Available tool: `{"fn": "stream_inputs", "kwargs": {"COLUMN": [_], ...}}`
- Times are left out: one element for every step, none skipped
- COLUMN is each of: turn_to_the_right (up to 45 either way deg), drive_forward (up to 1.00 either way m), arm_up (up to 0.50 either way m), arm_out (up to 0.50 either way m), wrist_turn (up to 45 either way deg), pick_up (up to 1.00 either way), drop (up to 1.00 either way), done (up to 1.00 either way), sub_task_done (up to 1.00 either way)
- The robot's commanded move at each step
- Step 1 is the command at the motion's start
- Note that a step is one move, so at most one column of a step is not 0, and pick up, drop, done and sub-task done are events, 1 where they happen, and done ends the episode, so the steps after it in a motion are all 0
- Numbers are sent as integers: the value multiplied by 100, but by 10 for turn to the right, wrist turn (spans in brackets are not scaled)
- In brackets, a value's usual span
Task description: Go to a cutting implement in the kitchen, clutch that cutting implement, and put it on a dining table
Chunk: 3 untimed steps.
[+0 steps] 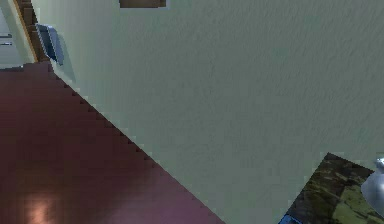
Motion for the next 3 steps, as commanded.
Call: {"fn": "stream_inputs", "kwargs": {"turn_to_the_right": [0, 0, 0], "drive_forward": [0, 0, 0], "arm_up": [0, 10, 6], "arm_out": [0, 0, 0], "wrist_turn": [0, 0, 0], "pick_up": [100, 0, 0], "drop": [0, 0, 0], "done": [0, 0, 0], "sub_task_done": [0, 0, 0]}}
